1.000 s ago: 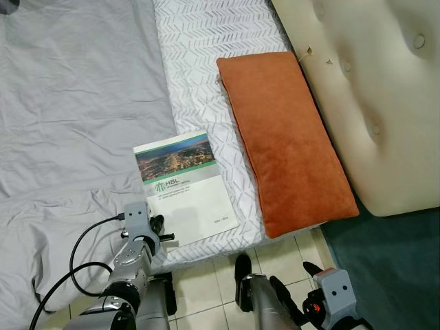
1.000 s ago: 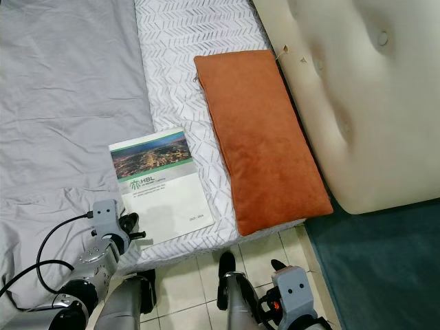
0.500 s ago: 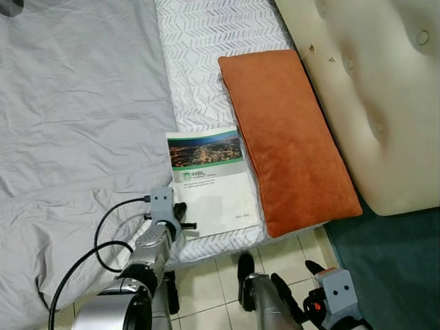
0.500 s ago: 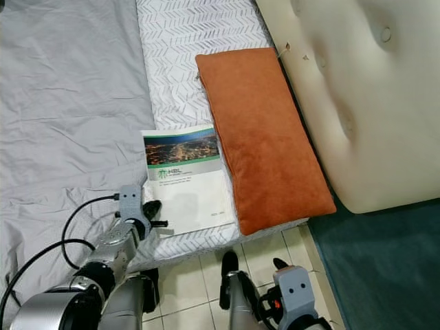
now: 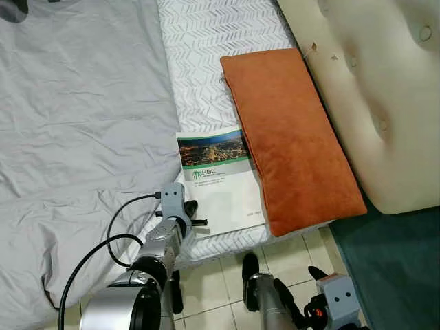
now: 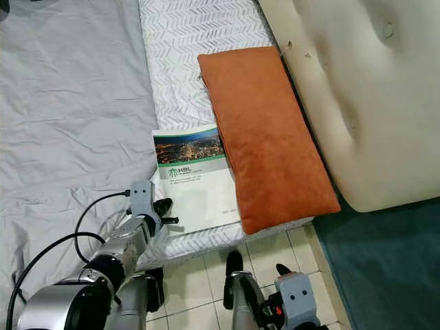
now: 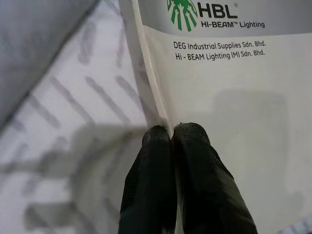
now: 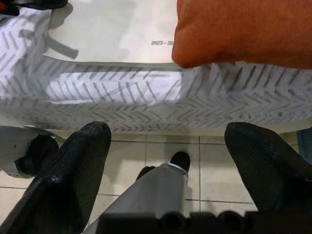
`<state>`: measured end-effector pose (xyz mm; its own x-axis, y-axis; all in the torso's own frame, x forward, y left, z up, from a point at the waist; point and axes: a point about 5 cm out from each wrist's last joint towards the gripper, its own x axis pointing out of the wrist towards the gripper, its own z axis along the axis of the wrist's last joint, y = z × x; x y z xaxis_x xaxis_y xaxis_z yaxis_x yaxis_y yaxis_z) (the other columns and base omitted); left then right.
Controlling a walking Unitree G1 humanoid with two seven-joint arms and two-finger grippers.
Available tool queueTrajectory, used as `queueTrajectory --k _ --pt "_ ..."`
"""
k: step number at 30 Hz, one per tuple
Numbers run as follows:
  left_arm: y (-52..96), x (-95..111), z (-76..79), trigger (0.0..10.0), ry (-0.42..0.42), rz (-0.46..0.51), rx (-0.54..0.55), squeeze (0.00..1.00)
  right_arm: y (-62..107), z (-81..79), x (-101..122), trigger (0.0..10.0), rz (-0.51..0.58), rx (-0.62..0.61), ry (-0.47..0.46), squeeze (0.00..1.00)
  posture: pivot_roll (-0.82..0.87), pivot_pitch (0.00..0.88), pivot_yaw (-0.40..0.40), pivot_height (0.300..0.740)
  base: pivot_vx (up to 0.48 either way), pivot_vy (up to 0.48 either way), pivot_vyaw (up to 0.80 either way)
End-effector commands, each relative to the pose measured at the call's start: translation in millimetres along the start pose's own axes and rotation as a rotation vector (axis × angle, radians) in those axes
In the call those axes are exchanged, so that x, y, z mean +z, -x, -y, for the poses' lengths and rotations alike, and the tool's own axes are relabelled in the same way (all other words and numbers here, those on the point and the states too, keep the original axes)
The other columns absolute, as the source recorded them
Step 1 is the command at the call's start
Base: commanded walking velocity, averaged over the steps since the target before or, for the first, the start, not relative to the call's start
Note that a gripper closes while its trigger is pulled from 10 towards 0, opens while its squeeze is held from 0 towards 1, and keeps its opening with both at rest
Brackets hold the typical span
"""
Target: Clean up the room
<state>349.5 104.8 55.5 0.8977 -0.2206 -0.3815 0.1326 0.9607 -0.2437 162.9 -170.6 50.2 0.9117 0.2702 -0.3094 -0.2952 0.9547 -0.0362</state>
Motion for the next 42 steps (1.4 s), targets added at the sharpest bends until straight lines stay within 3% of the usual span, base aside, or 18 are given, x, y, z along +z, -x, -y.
queueTrajectory --k 1,8,14,15,16,18,19,20,21,22,23,27,35,36,39,40,41,42 --pt "2.4 -21.6 8.6 0.0 0.027 -0.079 -0.015 0.00 8.6 -1.8 -11.2 10.0 -0.050 -0.006 -0.011 0.00 -0.28 0.518 -0.036 0.740 0.000 0.000 0.00" --pt "2.6 -30.5 21.5 0.0 0.042 -0.108 -0.030 0.00 7.4 -2.3 -10.3 10.0 -0.048 -0.005 -0.009 0.00 -0.29 0.516 -0.041 0.740 0.000 0.000 0.00" --pt "2.3 -27.6 16.7 0.0 -0.071 -0.113 -0.012 0.00 6.3 -3.3 -9.8 10.0 -0.044 -0.003 -0.011 0.00 -0.29 0.513 -0.041 0.740 0.000 0.000 0.00" --pt "2.9 -23.9 6.1 9.6 -0.135 -0.102 0.027 0.00 5.2 -3.4 -10.0 10.0 -0.043 -0.003 -0.012 0.00 -0.29 0.509 -0.039 0.740 0.000 0.000 0.00" --pt "3.5 -21.9 0.4 8.9 -0.147 -0.096 0.041 0.00 4.9 -3.4 -9.9 10.0 -0.042 -0.003 -0.013 0.00 -0.29 0.509 -0.039 0.740 0.000 0.000 0.00" --pt "4.0 -20.0 -4.7 8.9 -0.174 -0.091 0.054 0.00 4.4 -3.1 -9.9 10.0 -0.042 -0.003 -0.013 0.00 -0.28 0.509 -0.038 0.740 0.000 0.000 0.00" --pt "4.8 -17.9 -10.8 4.5 -0.188 -0.085 0.069 0.64 3.9 -2.6 -9.8 10.0 -0.041 -0.003 -0.013 0.00 -0.27 0.510 -0.039 0.740 0.000 0.000 0.00" --pt "4.8 -17.9 -10.8 4.5 -0.188 -0.085 0.069 0.64 3.9 -2.6 -9.8 10.0 -0.041 -0.003 -0.013 0.00 -0.27 0.510 -0.039 0.740 0.000 0.000 0.00" --pt "5.8 -14.2 -19.1 0.2 -0.204 -0.073 0.098 1.00 3.3 -1.6 -10.0 10.0 -0.041 -0.001 -0.012 0.00 -0.27 0.511 -0.043 0.740 0.000 0.000 0.00" --pt "5.8 -13.3 -20.1 7.3 -0.202 -0.071 0.098 1.00 2.9 -1.4 -10.3 10.0 -0.042 0.001 -0.011 0.00 -0.26 0.511 -0.044 0.740 0.000 0.000 0.00" --pt "5.7 -12.8 -19.8 10.0 -0.194 -0.067 0.099 1.00 2.6 -1.6 -10.6 10.0 -0.043 0.003 -0.010 0.00 -0.26 0.512 -0.044 0.740 0.000 0.000 0.00" --pt "4.7 -14.8 -12.2 10.0 -0.139 -0.058 0.078 1.00 0.4 -2.1 -10.8 10.0 -0.044 0.014 -0.007 0.00 -0.26 0.509 -0.050 0.740 0.000 0.000 0.00" --pt "5.4 -33.4 8.5 10.0 0.064 -0.093 0.033 1.00 -3.9 1.3 -8.9 10.0 -0.041 0.030 0.006 0.00 -0.25 0.501 -0.065 0.740 0.000 0.000 0.00" --pt "5.4 -33.4 8.5 10.0 0.064 -0.093 0.033 1.00 -3.9 1.3 -8.9 10.0 -0.041 0.030 0.006 0.00 -0.25 0.501 -0.065 0.740 0.000 0.000 0.00" --pt "4.9 -27.8 7.8 10.0 -0.122 -0.059 0.041 1.00 -5.6 -0.4 -8.3 10.0 -0.039 0.035 0.006 0.00 -0.25 0.503 -0.065 0.740 0.000 0.000 0.00" --pt "5.0 -25.0 5.7 10.0 -0.217 -0.039 0.056 0.00 -5.6 -1.2 -8.2 10.0 -0.038 0.036 0.006 0.00 -0.25 0.504 -0.062 0.740 0.000 0.000 0.00" --pt "5.2 -20.3 2.8 10.0 -0.302 -0.005 0.077 0.00 -5.2 -2.0 -8.1 10.0 -0.037 0.037 0.005 0.00 -0.25 0.504 -0.062 0.740 0.000 0.000 0.00" --pt "5.2 -20.3 2.8 10.0 -0.302 -0.005 0.077 0.00 -5.2 -2.0 -8.1 10.0 -0.037 0.037 0.005 0.00 -0.25 0.504 -0.062 0.740 0.000 0.000 0.00"
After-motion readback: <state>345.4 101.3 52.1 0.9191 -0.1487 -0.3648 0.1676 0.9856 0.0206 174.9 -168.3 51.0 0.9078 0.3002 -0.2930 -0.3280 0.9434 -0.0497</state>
